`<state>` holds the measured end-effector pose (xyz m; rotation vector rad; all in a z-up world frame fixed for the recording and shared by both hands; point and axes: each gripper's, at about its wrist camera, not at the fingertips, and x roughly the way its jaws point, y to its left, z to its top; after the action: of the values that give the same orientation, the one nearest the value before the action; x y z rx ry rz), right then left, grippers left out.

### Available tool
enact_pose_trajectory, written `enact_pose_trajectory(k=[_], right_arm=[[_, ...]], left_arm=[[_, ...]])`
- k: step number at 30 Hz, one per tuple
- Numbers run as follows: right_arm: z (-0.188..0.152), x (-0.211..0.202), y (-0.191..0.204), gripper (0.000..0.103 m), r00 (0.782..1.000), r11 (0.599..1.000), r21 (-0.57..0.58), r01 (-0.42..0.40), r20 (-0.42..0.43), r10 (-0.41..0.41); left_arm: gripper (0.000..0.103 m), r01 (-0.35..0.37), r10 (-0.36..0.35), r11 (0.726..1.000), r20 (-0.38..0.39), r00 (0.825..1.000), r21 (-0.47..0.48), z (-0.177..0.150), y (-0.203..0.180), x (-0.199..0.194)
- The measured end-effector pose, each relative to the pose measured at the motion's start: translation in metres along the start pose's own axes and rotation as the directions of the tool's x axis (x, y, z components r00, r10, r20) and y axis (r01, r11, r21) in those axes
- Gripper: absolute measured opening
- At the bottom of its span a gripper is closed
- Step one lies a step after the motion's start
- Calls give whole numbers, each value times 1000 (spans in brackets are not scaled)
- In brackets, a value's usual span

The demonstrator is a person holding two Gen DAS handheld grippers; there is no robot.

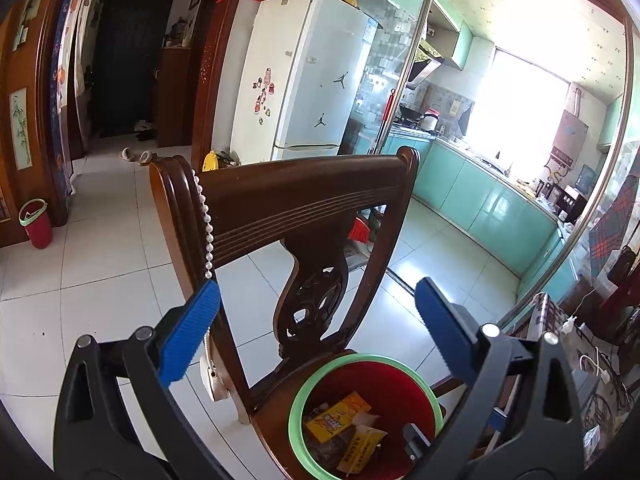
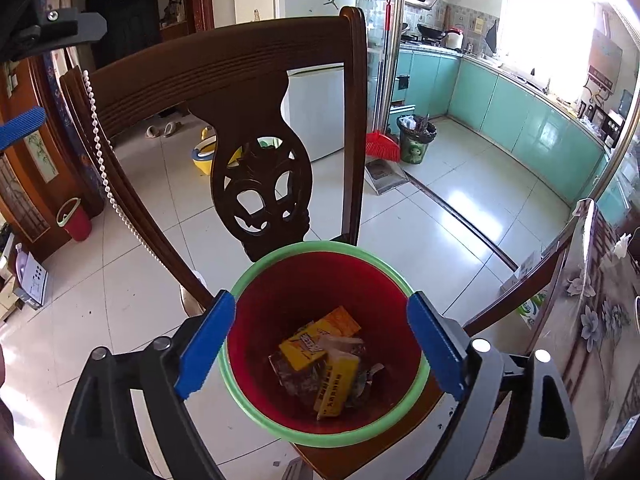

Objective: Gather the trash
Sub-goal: 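Open the right tool over the red bin to drop the medicine box, then move both tools back over the table toward the remaining trash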

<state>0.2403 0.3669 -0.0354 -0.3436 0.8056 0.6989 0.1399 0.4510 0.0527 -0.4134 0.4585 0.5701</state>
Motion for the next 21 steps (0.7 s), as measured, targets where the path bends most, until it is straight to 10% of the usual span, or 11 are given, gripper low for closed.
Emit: enact_pose_trajectory(k=[15, 21], right_arm=[[-59, -139, -85, 98, 985, 989, 95, 110, 122, -122], [-110, -208, -134, 96, 967, 967, 164, 197, 133, -219]], left_arm=[[98, 152, -157, 965, 8, 988, 215, -22, -87, -36], [98, 297, -289, 917, -71, 955, 265, -42, -137, -56]])
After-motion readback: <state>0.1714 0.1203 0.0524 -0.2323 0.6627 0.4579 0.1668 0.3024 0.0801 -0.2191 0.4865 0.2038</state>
